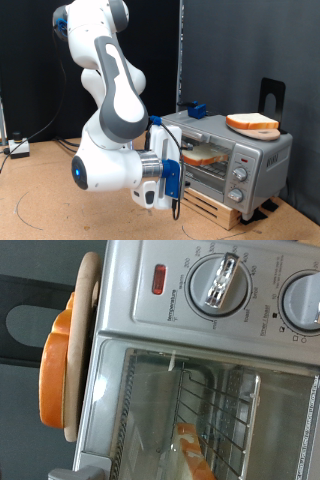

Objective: Make a piece of toast with the oven

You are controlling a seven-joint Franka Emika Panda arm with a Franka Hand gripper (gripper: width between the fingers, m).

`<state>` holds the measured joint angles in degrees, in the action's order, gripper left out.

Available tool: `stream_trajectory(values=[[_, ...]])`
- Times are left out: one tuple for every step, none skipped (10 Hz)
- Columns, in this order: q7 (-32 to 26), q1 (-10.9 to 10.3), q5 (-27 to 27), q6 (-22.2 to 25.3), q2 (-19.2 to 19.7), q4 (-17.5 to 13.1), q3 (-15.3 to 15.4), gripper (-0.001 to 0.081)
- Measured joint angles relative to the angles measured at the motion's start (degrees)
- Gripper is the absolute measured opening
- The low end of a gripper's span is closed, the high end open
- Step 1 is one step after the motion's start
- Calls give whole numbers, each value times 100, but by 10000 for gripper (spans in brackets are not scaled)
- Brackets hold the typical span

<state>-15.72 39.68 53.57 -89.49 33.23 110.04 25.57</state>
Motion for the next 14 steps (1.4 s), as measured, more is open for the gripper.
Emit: stream_trajectory(values=[[-21,-22,-23,-18,174,-117,-1,809],[-22,-70,-28,-145,382,-271,-2,809],[21,-128,-28,-271,587,-426,-4,809],[178,-191,-27,-345,801,-590,-8,809],[386,-254,-27,-346,1023,-783,-8,809],[560,-333,-34,-332,1263,-995,-8,809],[678,-416,-92,-258,1477,-1201,-6,809],[754,-493,-192,-142,1650,-1366,-5,809],[780,-557,-314,-4,1775,-1486,-4,809],[781,-617,-380,60,1847,-1524,-2,809],[780,-672,-398,70,1882,-1523,9,809],[768,-733,-403,69,1914,-1516,23,809],[733,-806,-403,47,1932,-1503,33,809],[699,-884,-403,-18,1944,-1489,47,809]])
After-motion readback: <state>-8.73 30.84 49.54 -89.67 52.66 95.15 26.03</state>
